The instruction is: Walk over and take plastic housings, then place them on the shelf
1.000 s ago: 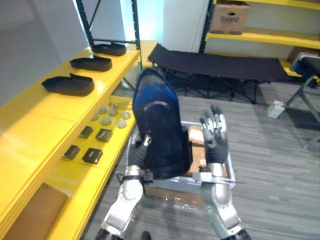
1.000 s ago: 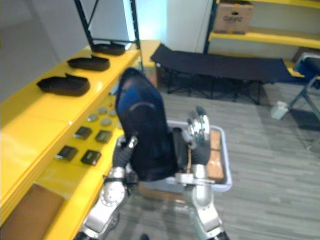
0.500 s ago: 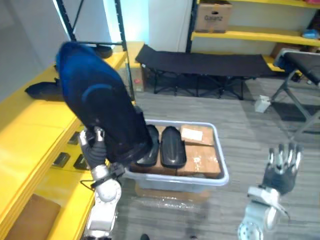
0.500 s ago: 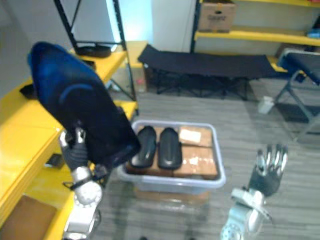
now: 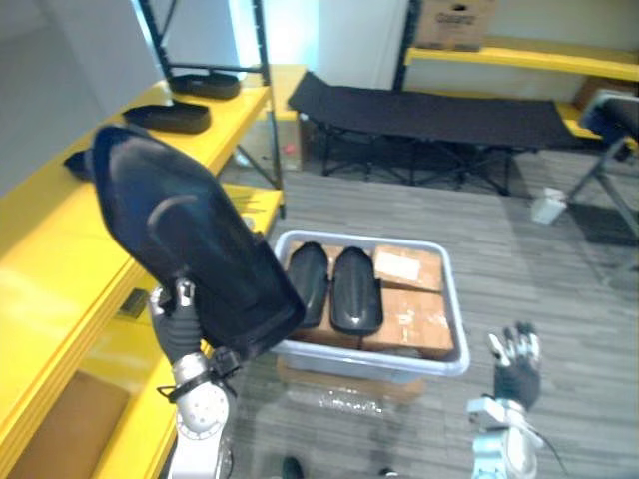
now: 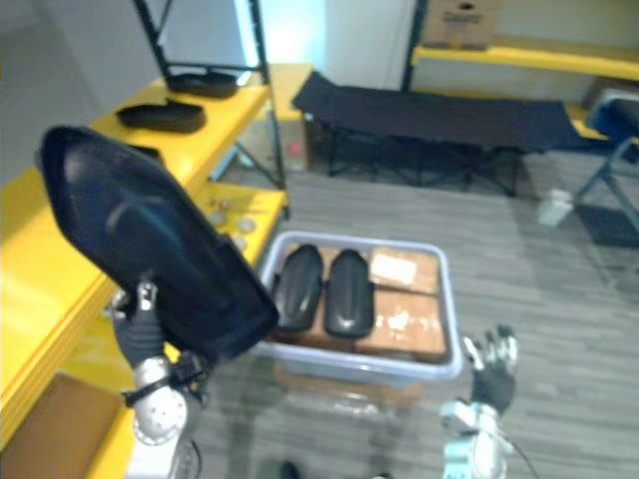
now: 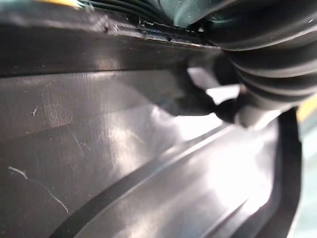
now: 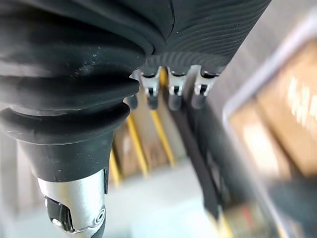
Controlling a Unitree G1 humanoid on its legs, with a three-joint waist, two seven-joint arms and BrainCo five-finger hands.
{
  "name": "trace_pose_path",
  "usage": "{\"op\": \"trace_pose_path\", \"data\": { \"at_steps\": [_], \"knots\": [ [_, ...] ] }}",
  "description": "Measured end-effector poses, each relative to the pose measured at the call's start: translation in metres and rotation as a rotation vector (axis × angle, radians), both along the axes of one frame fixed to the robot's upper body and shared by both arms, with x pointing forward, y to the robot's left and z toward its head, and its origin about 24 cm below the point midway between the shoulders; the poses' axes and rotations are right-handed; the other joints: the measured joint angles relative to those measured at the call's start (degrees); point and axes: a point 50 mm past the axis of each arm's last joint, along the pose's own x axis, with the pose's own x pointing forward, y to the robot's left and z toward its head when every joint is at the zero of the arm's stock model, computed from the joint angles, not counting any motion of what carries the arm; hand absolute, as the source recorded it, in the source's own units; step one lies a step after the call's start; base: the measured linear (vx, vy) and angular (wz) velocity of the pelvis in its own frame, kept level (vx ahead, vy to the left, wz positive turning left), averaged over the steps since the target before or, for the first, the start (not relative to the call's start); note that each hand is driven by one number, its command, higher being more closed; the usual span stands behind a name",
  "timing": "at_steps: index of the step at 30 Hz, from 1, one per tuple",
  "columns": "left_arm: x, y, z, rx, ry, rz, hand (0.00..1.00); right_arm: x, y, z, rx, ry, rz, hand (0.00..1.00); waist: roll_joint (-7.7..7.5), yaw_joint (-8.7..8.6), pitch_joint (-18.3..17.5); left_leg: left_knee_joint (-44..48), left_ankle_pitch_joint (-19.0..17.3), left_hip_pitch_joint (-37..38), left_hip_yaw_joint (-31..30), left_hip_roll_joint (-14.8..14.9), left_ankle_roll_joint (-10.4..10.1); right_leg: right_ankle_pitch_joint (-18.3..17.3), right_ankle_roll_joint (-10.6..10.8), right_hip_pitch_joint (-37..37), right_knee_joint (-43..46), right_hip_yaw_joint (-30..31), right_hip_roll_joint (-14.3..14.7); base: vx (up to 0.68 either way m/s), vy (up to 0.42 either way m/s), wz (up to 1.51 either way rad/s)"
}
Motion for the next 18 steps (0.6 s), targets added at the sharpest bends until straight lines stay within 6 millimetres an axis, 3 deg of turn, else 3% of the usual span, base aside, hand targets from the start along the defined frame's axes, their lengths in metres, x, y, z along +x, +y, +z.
{"op": "trace_pose_path", "data": {
  "at_steps": [3, 8, 12, 15, 17, 18],
  "knots": [
    [-0.006, 0.011, 0.007, 0.008, -0.032, 0.064, 1.0, 0.025, 0.012, 0.02, -0.057, -0.084, 0.094, 0.0, 0.41, 2.0, 1.9, 0.3, 1.3, -0.2, -4.2, -0.2, 0.1, -0.1, -0.2, 2.4, -0.2, -3.5, 0.1, 0.06, -0.007, 0.72],
    [-0.029, 0.03, 0.004, 0.001, -0.008, 0.197, 1.0, 0.047, 0.031, 0.038, -0.077, -0.154, 0.201, 0.0, 0.31, 5.31, 2.7, 0.3, 1.8, -0.3, -8.6, -1.1, 0.0, -1.3, -0.8, 4.5, -0.1, -5.3, 0.1, 0.03, 0.014, 0.53],
    [-0.041, 0.043, -0.001, 0.015, 0.031, 0.262, 1.0, 0.057, 0.056, 0.038, -0.136, -0.132, 0.326, 0.0, 0.05, 7.45, 3.4, 0.3, 2.0, -0.2, -11.0, -1.7, 0.0, -3.0, -0.9, 5.3, 1.1, -6.7, -0.2, -0.02, -0.008, 0.31],
    [-0.048, 0.047, -0.001, 0.005, 0.036, 0.284, 1.0, 0.061, 0.066, 0.037, -0.176, -0.113, 0.383, 0.0, 0.16, 7.93, 4.6, 0.3, 2.2, 0.0, -12.8, -2.1, -0.3, -3.9, -1.2, 6.2, 1.8, -8.1, -0.3, -0.04, -0.01, 0.33],
    [-0.05, 0.049, -0.002, -0.014, 0.034, 0.258, 1.0, 0.061, 0.068, 0.035, -0.197, -0.099, 0.388, 0.0, 0.06, 8.04, 5.2, 0.0, 1.4, -0.4, -12.2, -2.2, 0.3, -4.4, -0.9, 7.0, 1.8, -9.7, -0.9, -0.06, 0.011, 0.34],
    [-0.05, 0.049, -0.002, -0.026, 0.024, 0.235, 1.0, 0.061, 0.067, 0.036, -0.217, -0.097, 0.382, 0.0, -0.04, 7.85, 5.3, 0.5, 0.3, -0.7, -4.1, -1.0, 0.4, -4.0, 0.2, 7.6, 1.4, -11.8, -1.0, -0.07, 0.022, 0.54]
  ]
}}
